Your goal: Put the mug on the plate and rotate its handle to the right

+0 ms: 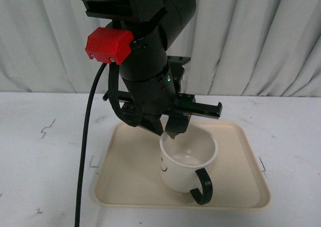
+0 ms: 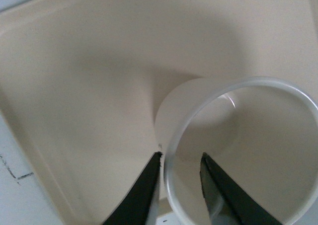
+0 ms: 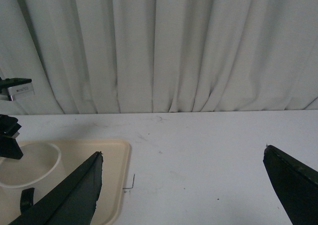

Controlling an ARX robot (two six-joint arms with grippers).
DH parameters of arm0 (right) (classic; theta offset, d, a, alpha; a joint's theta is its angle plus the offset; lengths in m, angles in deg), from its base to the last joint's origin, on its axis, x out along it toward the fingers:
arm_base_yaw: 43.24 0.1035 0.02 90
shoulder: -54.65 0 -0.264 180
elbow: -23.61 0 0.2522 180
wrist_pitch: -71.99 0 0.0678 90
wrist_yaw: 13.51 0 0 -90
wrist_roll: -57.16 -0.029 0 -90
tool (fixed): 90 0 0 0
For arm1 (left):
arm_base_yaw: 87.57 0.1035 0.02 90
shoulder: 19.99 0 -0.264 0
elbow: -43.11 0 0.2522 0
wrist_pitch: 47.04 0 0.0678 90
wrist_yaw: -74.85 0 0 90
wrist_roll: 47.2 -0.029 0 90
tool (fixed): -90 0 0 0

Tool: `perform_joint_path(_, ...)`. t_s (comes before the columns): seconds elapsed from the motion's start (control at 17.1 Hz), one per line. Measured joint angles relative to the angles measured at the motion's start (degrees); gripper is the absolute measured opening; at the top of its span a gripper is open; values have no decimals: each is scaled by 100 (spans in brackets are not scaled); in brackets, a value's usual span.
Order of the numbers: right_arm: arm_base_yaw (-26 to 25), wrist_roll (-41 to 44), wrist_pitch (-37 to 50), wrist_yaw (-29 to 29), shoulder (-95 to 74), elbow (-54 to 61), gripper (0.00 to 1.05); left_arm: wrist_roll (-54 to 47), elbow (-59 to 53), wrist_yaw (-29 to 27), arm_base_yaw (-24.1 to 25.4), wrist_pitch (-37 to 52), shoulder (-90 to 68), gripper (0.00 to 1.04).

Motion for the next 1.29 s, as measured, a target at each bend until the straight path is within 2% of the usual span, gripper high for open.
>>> perform_joint_path(0.06, 0, -2, -2, 0, 0, 0, 98, 28, -9, -15, 4, -7, 0, 35)
perform_joint_path(0.12, 0, 0, 0, 0, 0, 0, 98, 55, -26, -13, 9, -4, 0, 48)
perform_joint_path(0.23, 0, 0, 0, 0, 0, 0, 98, 55, -149, -7, 39, 17, 59, 67)
perform_joint_path(0.41, 0, 0, 0, 0, 0, 0, 98, 26, -664, -136, 173, 483, 697, 97)
perform_joint_path(0.47, 0, 0, 0, 0, 0, 0, 98, -92, -977, -26, 323, 885, 1139, 99)
perform_joint_path(0.59, 0, 0, -2, 0, 0, 0, 98, -122, -1469, -197, 566, 1620, 1788, 98)
perform_joint_path(0.64, 0, 0, -2, 2, 0, 0, 98, -254, -1875, -634, 649, 2892, 2116, 94)
perform_joint_path(0.7, 0, 0, 9, -11, 0, 0, 98, -466, -2855, -1547, 748, 5106, 2457, 82)
perform_joint_path(0.76, -2, -2, -4, -4, 0, 0, 98, -588, -3869, -1882, 861, 6441, 2710, 71)
perform_joint_path(0.82, 0, 0, -2, -7, 0, 0, 98, -669, -4826, -1803, 1016, 7661, 2887, 58)
perform_joint_path(0.88, 0, -2, -2, -7, 0, 0, 98, -704, -5991, -1506, 1438, 9097, 3731, 31)
perform_joint_path(1.0, 0, -2, 0, -7, -2, 0, 98, -706, -6741, -1220, 1685, 9224, 4395, 6)
perform_joint_path(1.05, 0, 0, 0, -7, 0, 0, 98, -719, -7101, -1056, 1784, 9134, 4562, 2)
perform_joint_path(1.29, 0, -2, 0, -7, 0, 0, 98, -723, -7960, -684, 2208, 8885, 5759, 2)
